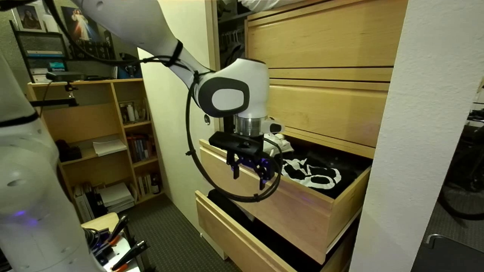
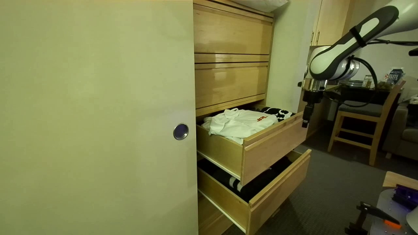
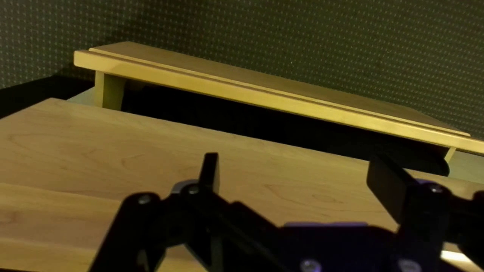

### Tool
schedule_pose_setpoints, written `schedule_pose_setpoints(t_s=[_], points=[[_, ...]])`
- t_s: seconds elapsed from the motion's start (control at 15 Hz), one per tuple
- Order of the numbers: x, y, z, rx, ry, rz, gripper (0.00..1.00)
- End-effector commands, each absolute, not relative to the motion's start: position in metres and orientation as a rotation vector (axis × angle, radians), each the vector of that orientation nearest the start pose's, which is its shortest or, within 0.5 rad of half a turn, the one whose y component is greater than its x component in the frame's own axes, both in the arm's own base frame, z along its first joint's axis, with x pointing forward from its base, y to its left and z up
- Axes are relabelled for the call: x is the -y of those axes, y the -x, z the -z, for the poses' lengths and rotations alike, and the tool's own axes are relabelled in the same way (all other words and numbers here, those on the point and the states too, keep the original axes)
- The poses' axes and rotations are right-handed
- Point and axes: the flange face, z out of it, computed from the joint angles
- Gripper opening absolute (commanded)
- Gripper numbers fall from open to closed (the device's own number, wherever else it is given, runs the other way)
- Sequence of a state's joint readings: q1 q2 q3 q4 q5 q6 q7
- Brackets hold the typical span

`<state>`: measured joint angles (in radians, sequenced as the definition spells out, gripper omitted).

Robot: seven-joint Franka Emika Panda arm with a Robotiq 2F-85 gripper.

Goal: Close the third drawer from the top

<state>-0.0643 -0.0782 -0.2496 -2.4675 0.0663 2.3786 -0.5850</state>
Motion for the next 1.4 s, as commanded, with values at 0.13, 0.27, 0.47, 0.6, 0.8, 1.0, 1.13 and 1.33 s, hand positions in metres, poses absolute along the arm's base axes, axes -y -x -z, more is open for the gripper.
schedule_pose_setpoints(t_s=[0.13, 0.27, 0.47, 0.6, 0.8, 1.0, 1.13, 1.33], points=[[0.153, -0.457, -0.296, 0.38, 3.111, 0.078, 1.0], [0.155, -0.46, -0.288, 0.377, 3.122, 0.094, 1.0], [0.157, -0.463, -0.279, 0.378, 3.137, 0.125, 1.0], [0.158, -0.466, -0.274, 0.376, 3.143, 0.145, 1.0], [0.163, -0.47, -0.27, 0.376, 3.15, 0.155, 1.0], [0.167, -0.475, -0.272, 0.38, 3.158, 0.171, 1.0], [0.169, -0.479, -0.277, 0.385, 3.165, 0.187, 1.0], [0.172, -0.492, -0.286, 0.395, 3.176, 0.218, 1.0]])
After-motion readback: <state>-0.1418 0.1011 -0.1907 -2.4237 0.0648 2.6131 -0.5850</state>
